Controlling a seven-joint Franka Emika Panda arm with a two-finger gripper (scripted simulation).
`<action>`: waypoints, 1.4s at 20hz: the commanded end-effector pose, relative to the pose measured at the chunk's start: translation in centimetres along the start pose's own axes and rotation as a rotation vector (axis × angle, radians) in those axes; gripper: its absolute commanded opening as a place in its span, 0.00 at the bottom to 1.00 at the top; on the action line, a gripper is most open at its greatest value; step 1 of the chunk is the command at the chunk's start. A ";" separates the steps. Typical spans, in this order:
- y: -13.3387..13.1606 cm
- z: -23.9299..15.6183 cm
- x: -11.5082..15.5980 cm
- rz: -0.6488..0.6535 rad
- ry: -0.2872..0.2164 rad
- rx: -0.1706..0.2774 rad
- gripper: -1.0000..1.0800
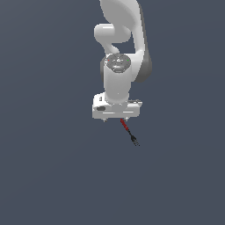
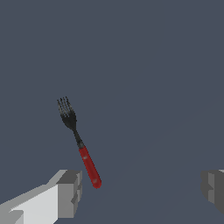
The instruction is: Pick up the object and move it to a goal position.
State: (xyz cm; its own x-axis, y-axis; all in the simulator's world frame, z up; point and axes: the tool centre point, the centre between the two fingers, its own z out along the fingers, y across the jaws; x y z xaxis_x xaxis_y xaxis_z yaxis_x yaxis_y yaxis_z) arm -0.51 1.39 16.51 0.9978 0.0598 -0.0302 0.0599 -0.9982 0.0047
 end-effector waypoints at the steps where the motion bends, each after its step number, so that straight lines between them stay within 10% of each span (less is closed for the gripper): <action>1: 0.0 0.0 0.0 0.000 0.000 0.000 0.96; 17: -0.3 1.2 0.6 -0.011 0.014 0.021 0.96; 28: -5.0 7.2 -0.4 -0.238 0.023 0.001 0.96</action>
State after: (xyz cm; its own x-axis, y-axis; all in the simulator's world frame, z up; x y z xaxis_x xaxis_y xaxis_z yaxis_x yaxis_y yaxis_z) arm -1.09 5.47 10.39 0.9673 0.2535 -0.0088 0.2535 -0.9673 -0.0021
